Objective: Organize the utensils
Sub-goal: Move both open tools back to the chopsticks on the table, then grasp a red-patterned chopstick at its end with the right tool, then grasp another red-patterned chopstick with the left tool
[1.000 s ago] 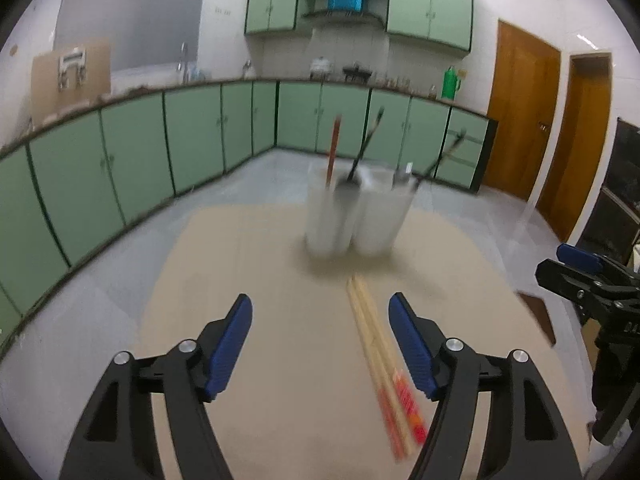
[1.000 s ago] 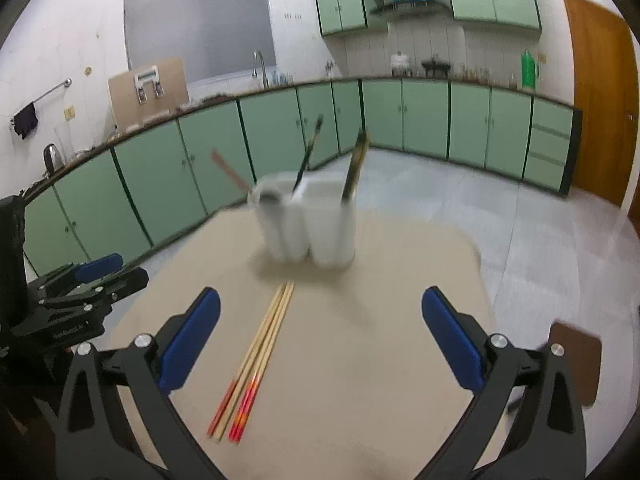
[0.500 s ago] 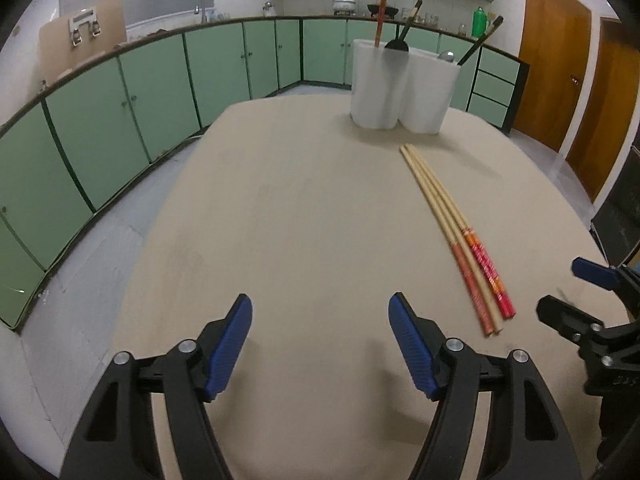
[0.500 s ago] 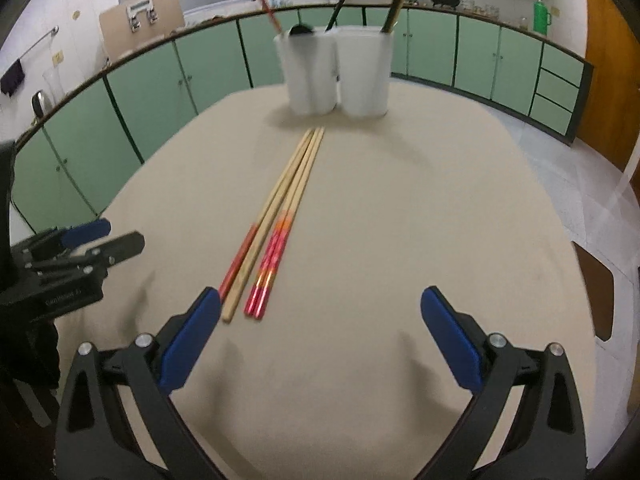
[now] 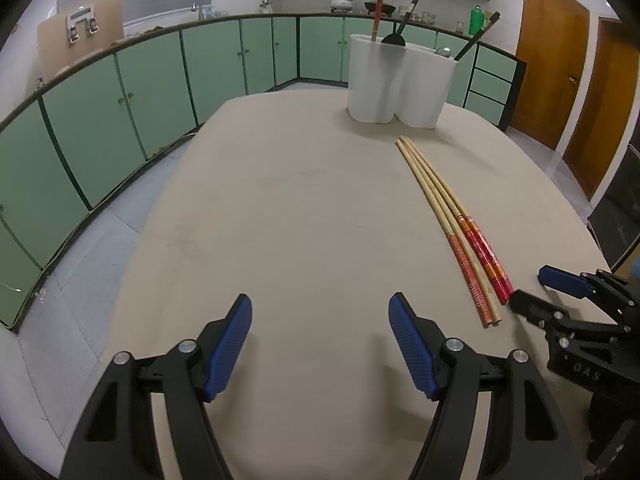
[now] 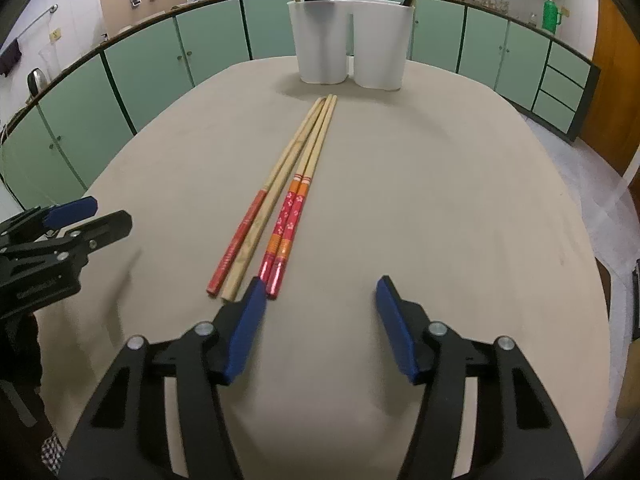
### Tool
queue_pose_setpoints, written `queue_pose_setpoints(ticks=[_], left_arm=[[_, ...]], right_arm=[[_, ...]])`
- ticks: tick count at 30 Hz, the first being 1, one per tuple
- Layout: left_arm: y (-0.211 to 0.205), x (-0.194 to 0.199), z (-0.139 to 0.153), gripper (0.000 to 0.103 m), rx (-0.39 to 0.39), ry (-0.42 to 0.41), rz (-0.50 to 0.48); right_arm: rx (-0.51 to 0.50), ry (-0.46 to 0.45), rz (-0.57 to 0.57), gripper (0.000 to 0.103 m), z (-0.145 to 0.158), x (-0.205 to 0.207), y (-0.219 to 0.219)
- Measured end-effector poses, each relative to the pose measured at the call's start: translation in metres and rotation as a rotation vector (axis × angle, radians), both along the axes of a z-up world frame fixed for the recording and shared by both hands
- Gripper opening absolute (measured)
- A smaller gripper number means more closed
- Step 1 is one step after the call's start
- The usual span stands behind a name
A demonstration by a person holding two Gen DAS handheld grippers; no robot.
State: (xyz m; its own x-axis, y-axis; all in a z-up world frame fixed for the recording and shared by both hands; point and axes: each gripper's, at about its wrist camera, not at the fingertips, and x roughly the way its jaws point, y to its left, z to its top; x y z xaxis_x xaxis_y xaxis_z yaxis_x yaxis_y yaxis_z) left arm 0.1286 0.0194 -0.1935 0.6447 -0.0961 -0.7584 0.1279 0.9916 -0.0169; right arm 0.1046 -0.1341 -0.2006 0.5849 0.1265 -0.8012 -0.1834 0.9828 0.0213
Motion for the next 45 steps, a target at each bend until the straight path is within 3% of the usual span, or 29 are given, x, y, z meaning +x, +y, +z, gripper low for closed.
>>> queue_pose_setpoints(ticks=[4,9,19,32,45], left_arm=[[0.0,0.0,0.0,0.07,0.002,0.001,-0.002],[-0.003,0.002,0.0,0.07,0.001,0.006,-0.003],[-0.011,0.003,0.0,0.07,0.003,0.013,-0.017],[-0.065,0.003,-0.007,0.07,-0.037,0.047,-0.117],[-0.083,0.011,-0.018,0.07,-0.022,0.061,-0.119]], right_arm=[[0.022,0.007,-0.033,0.05,0.003,0.0,-0.014],[0.064,0.007,0.007,0.044,0.004,0.0,-0.012],[0.076,-0.004,0.014,0.006,-0.001,0.008,-0.003],[0.092,-0.011,-0.039,0.005,0.0,0.003,-0.03],[0.121,-0.009,-0.04,0.005,-0.002,0.002,-0.037]])
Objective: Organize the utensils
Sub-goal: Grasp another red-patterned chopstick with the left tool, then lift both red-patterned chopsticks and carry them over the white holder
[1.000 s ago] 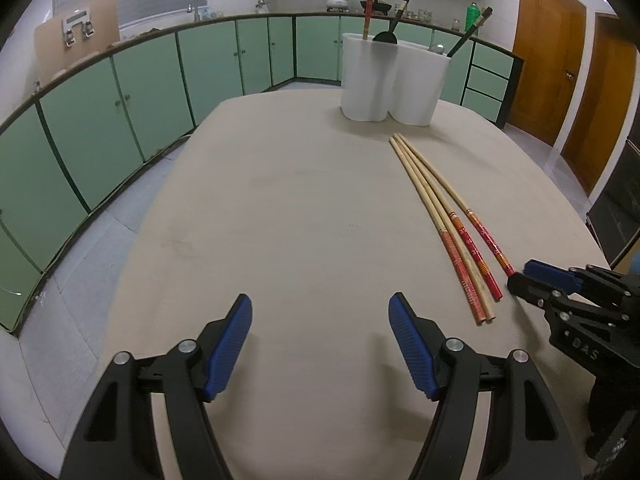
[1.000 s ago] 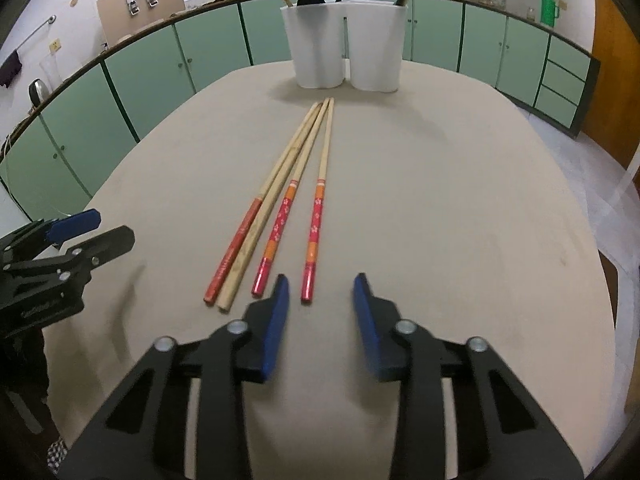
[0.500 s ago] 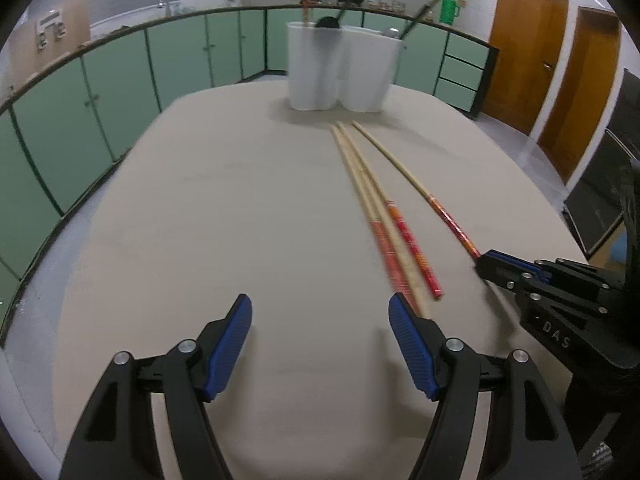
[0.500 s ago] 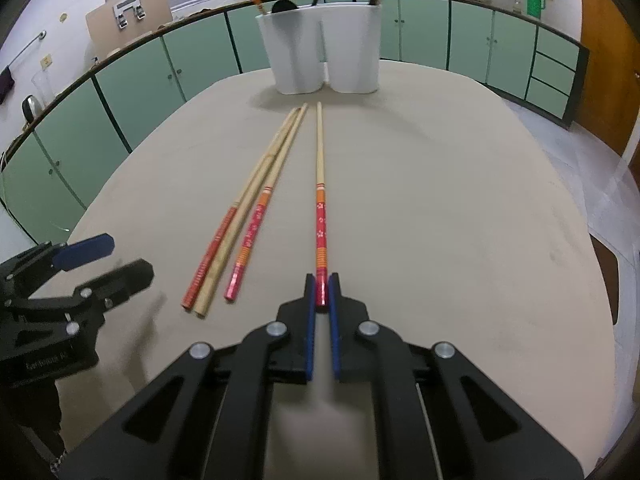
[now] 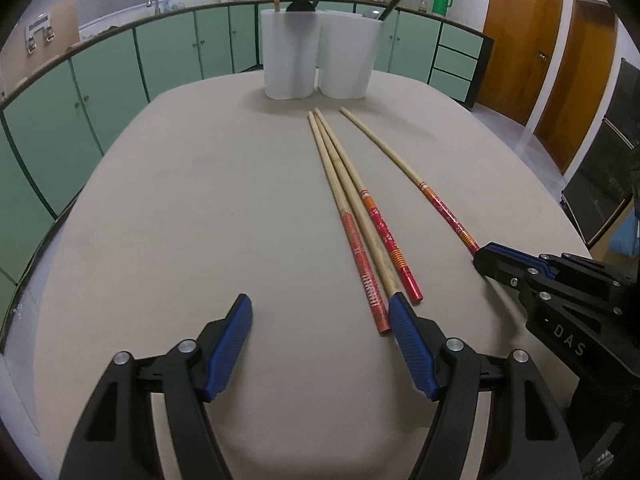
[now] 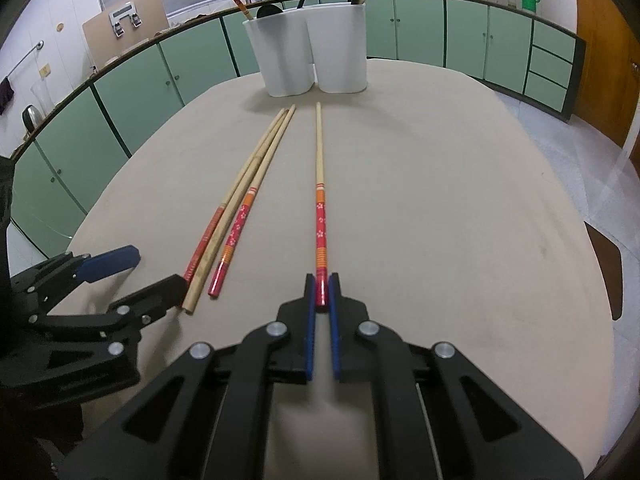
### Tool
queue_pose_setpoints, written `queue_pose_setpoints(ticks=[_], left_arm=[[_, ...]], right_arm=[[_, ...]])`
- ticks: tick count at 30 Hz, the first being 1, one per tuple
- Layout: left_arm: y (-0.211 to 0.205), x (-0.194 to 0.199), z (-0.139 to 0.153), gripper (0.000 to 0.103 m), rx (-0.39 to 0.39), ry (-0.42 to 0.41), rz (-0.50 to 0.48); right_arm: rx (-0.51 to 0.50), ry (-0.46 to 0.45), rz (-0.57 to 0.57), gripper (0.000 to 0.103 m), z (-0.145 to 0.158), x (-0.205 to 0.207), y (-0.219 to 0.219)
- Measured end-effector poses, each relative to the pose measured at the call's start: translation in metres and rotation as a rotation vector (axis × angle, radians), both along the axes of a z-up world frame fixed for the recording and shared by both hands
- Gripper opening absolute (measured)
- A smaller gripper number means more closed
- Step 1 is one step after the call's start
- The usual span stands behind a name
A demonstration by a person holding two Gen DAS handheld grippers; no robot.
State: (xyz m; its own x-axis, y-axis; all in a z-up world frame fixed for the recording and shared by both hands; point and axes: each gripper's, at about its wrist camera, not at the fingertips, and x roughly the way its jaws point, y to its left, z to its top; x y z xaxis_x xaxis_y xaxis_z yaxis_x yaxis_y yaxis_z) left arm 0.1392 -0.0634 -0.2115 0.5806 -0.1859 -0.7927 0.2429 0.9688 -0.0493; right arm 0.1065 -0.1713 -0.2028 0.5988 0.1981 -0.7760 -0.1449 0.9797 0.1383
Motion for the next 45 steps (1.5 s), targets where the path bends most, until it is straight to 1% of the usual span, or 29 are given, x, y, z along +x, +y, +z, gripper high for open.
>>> queue_pose_setpoints(ticks=[4,10,13,15,21,23,26,28,30,35,41,45], left_arm=[[0.001,-0.003,-0.001,0.07,0.011,-0.009,0.007],[0.016,-0.005,-0.001,0.064,0.023,-0.013,0.074],[0.015,-0.006,-0.001,0.061,0.029,-0.015,0.082],[0.013,-0.007,-0.001,0.058,0.035,-0.019,0.081],[0.01,-0.008,0.0,0.032,0.031,-0.03,0.092],[0.01,-0.008,0.0,0.02,0.03,-0.032,0.1],[0.009,-0.009,0.001,0.009,0.025,-0.033,0.093],[0.007,-0.01,0.001,0.007,0.037,-0.036,0.091],[0.006,-0.01,0.001,0.007,0.04,-0.038,0.092],[0.008,-0.01,0.004,0.006,0.027,-0.038,0.092],[0.011,-0.014,0.028,0.006,0.022,-0.091,0.084],[0.014,-0.017,0.052,0.006,0.02,-0.137,0.077]], right_arm=[[0.005,0.001,0.0,0.005,0.0,0.0,-0.001],[0.008,0.001,0.007,0.006,0.0,-0.001,-0.002],[0.003,-0.001,0.007,0.006,0.0,-0.002,-0.001],[-0.002,-0.001,0.01,0.007,-0.001,-0.002,0.0],[0.007,0.005,0.018,0.008,-0.001,0.0,0.0],[0.01,0.005,0.017,0.007,-0.001,0.0,0.0],[0.007,0.005,0.016,0.006,-0.001,-0.001,0.0],[0.002,0.003,0.016,0.006,-0.001,-0.001,0.001],[-0.001,0.003,0.016,0.006,-0.001,-0.001,0.001],[-0.015,-0.003,0.026,0.005,0.003,-0.001,0.001],[-0.003,-0.034,0.036,0.005,0.019,-0.006,-0.004],[0.008,-0.07,0.038,0.005,0.041,-0.006,-0.008]])
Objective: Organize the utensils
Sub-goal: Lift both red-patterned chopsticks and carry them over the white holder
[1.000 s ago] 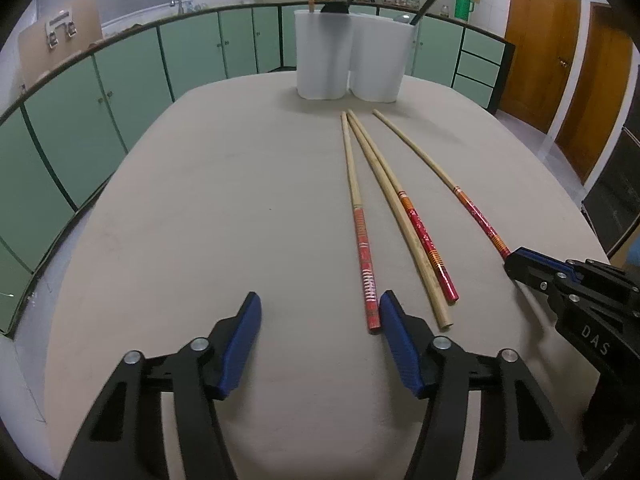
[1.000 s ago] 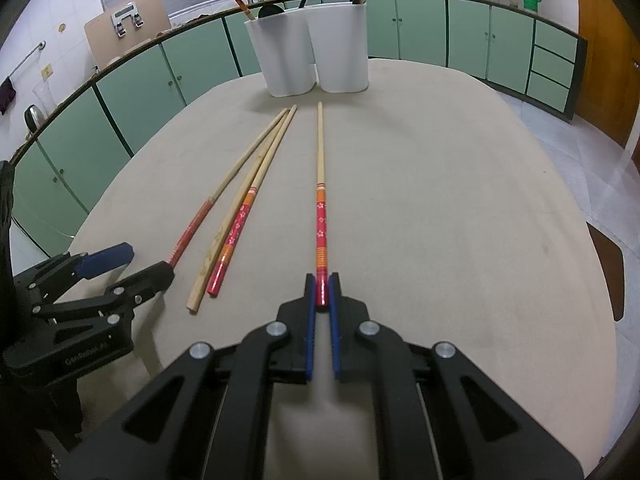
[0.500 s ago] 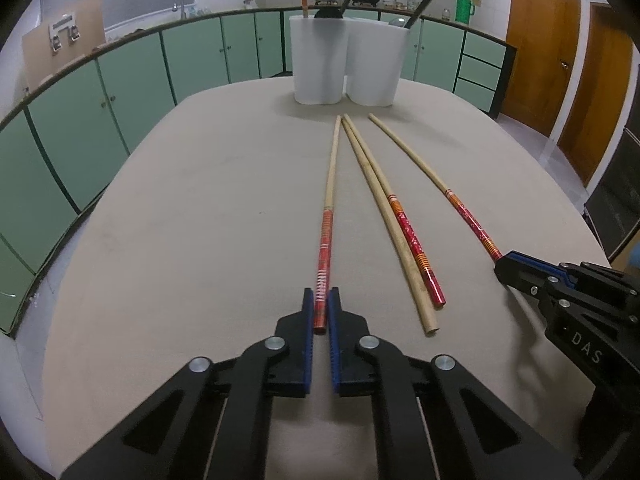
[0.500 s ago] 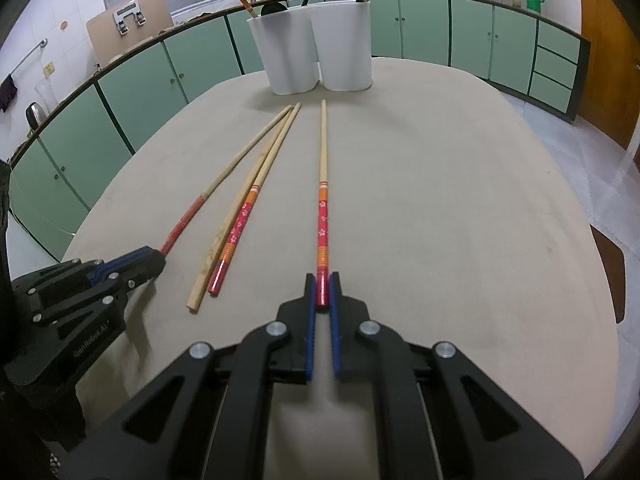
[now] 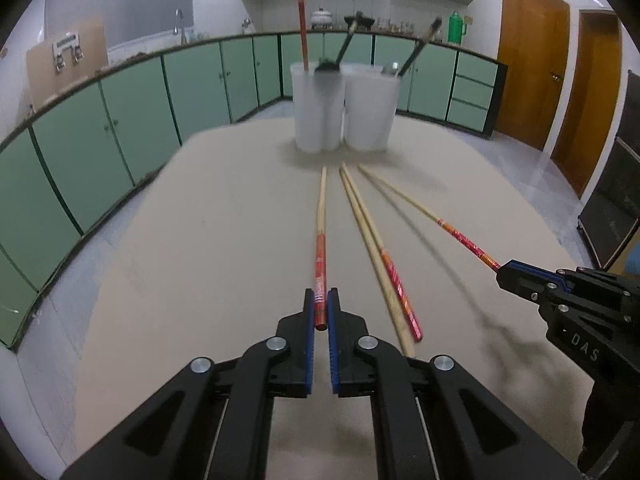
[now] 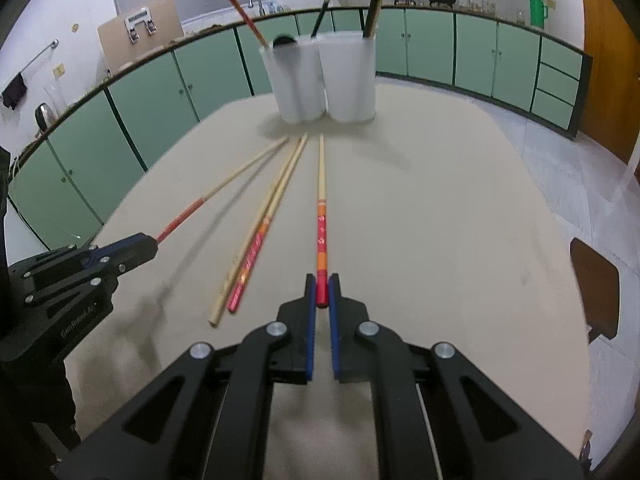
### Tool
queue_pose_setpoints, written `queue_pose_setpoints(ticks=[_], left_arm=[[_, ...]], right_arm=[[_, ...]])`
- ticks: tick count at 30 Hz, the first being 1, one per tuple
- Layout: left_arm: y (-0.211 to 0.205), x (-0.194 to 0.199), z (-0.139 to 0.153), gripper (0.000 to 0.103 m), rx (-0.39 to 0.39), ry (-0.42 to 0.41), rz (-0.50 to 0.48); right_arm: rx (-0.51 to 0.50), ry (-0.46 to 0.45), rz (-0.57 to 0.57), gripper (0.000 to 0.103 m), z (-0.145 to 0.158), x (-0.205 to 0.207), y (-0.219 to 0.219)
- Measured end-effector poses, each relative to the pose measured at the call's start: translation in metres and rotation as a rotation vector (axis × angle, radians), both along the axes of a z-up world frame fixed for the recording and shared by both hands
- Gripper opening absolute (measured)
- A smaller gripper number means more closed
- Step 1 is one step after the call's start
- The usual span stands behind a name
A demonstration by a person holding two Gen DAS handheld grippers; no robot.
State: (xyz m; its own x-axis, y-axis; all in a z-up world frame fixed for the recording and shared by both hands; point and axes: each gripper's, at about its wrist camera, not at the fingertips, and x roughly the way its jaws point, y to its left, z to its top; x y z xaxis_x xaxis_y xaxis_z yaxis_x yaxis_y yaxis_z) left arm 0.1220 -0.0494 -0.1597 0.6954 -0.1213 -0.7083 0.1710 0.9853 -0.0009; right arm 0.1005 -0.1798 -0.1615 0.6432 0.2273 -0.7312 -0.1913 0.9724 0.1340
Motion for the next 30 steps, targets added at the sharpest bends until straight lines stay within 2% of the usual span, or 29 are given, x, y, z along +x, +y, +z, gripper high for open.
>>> queue_pose_setpoints(ticks=[10,17,30], left_arm=[[0.009,0.007,0.072,0.006,-0.037,-0.147,-0.025],[0.007,0.028,0.115,0.006,-0.051,-0.224,-0.067],[-0.001,0.065,0.169,0.006,-0.106,-0.267,-0.146]], right_arm=[[0.039,-0.107,0.005,0.005,0.068,0.013,-0.012],[0.001,-0.176,0.034,0.005,0.118,0.032,-0.008],[-0.006,-0.239,0.115,0.005,0.2,0.072,-0.007]])
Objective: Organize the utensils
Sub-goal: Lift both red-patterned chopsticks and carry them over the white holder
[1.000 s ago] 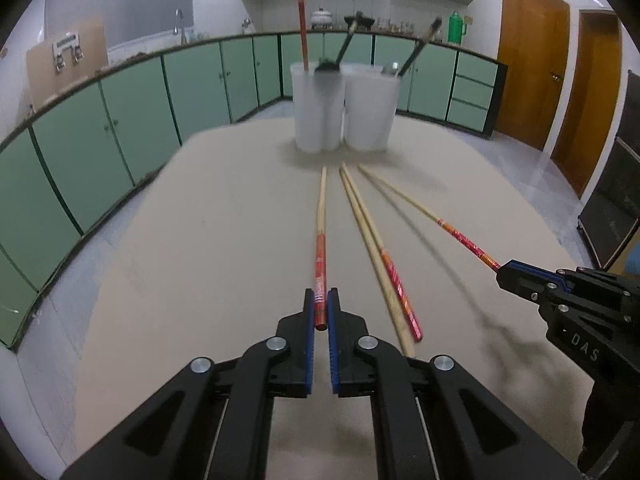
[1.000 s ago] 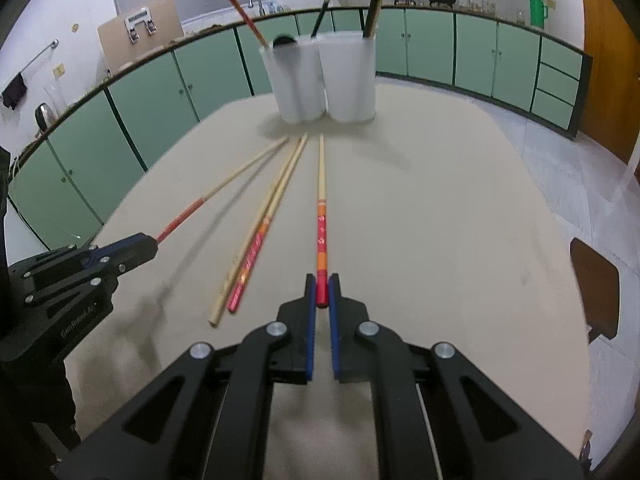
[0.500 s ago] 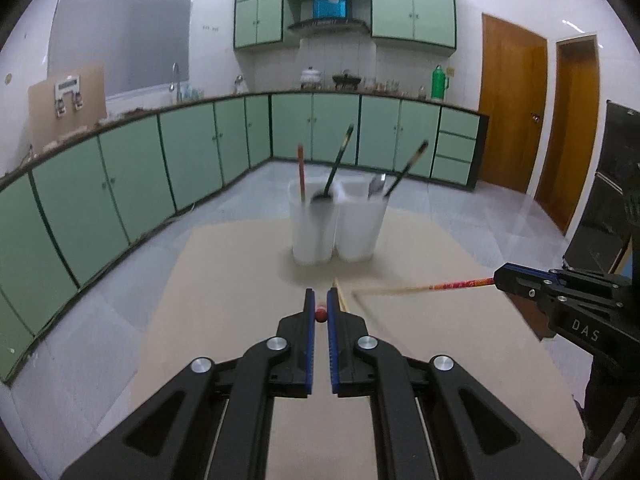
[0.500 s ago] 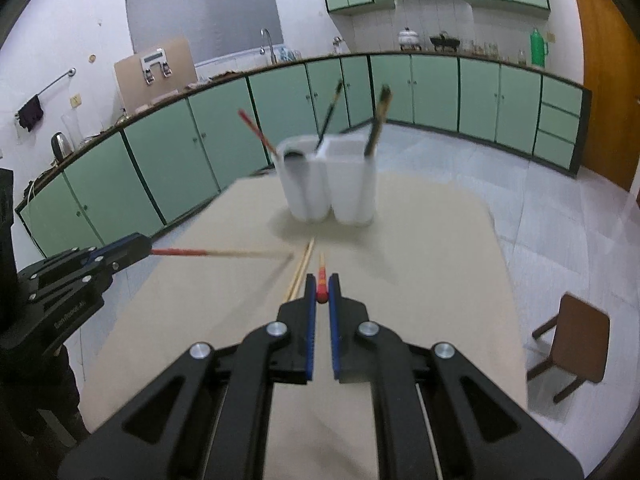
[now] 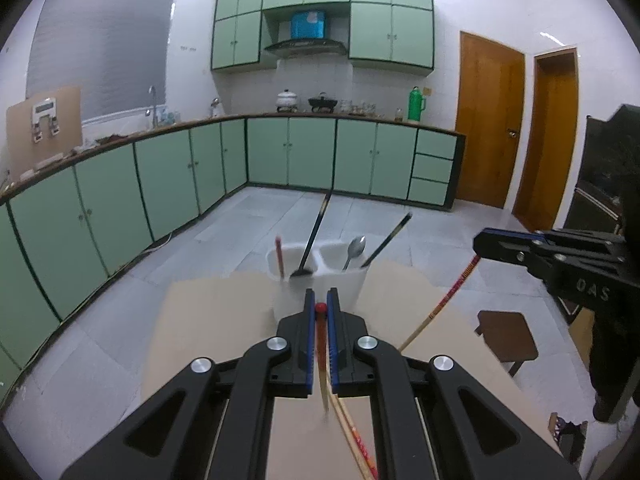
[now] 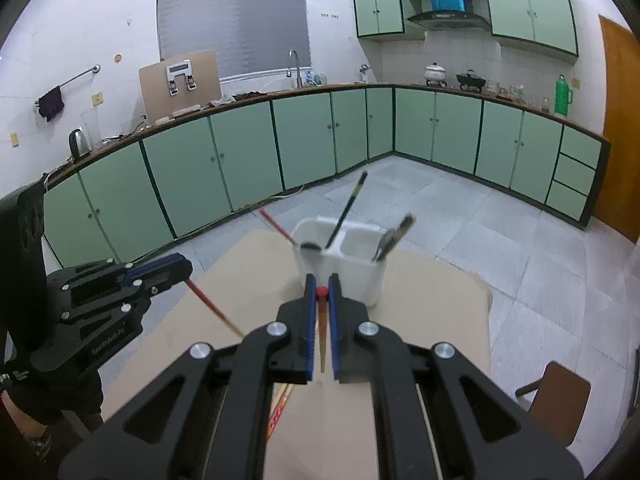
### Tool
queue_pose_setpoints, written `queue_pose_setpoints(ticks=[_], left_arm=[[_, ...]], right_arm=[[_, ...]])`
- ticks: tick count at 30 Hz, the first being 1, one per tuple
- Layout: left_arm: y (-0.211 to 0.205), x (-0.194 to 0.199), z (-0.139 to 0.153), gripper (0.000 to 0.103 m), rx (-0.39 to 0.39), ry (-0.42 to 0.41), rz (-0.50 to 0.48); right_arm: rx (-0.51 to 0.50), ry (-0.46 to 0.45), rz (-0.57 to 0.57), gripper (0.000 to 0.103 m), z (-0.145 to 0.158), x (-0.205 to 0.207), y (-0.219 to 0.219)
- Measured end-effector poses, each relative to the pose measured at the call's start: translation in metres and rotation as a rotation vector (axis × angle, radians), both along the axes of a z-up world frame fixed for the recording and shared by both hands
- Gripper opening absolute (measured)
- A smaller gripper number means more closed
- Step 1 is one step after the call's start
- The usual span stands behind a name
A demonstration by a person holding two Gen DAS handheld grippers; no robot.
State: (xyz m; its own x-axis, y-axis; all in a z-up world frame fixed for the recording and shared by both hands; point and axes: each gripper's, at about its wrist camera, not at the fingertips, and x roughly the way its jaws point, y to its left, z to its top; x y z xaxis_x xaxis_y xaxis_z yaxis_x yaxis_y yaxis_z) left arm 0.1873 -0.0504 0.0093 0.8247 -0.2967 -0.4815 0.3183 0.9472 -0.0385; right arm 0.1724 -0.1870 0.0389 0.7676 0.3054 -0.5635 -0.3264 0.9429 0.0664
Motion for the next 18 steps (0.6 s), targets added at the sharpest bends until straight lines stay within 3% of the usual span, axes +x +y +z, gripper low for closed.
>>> queue_pose_setpoints(ticks=[10,18], left_arm=[[-0.008,0.019,0.068,0.006,-0.03,-0.141,-0.034],[-0.02,0.068,0.111,0.006,-0.04,-0.251,-0.002]], right_arm=[[0.009,-0.107,0.016,0.005,0.073,0.031,-0.011],[-0.007,-0.163,-0.023,0.005,0.097,0.077,-0.014]])
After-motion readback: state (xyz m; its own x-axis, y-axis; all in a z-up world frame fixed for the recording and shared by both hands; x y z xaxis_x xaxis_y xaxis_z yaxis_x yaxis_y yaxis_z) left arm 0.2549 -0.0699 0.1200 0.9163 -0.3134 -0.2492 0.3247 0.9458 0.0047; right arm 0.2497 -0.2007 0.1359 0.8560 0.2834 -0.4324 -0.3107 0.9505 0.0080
